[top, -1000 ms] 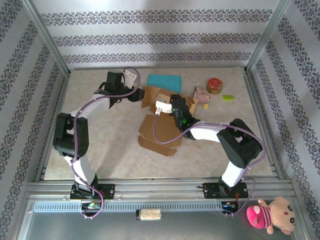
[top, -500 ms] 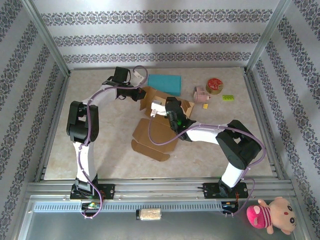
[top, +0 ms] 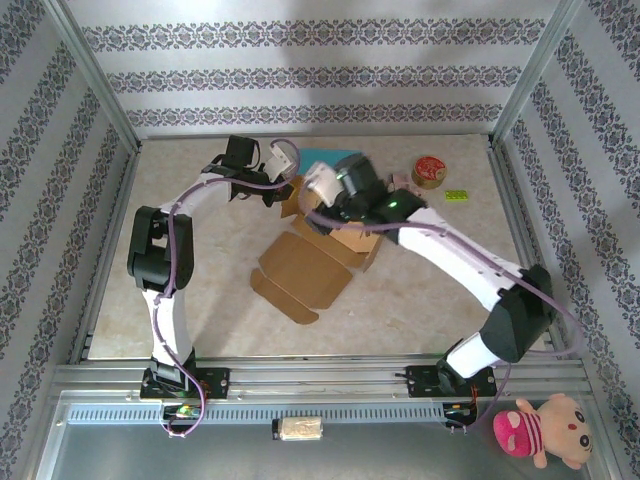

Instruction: Fold the paper box

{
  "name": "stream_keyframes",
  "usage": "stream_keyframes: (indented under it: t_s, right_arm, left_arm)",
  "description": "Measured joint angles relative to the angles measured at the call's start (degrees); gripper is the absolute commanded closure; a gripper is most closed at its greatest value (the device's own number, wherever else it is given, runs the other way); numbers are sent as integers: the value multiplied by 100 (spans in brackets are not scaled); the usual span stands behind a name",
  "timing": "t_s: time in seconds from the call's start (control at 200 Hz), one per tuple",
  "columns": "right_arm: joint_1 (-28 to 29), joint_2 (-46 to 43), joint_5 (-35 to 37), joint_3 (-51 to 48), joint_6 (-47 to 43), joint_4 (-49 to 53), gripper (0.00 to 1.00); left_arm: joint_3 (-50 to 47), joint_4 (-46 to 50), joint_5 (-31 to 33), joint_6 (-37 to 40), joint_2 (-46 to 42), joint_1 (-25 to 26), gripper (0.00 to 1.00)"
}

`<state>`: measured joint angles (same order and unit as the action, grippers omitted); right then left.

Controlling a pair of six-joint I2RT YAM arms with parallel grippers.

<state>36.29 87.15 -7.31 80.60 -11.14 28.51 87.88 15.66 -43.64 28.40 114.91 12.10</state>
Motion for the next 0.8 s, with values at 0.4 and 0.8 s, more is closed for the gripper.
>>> stream_keyframes:
  t_s: [0.4, 0.8]
  right_arm:
    - [-2098, 704, -3204, 295, 2903, 474, 31]
    - [-2096, 1196, -3585, -28, 2951, 708, 48]
  left_arm:
    - [-765, -1067, -142, 284, -337, 79, 100]
    - [-911, -1322, -164, 332, -396, 98, 100]
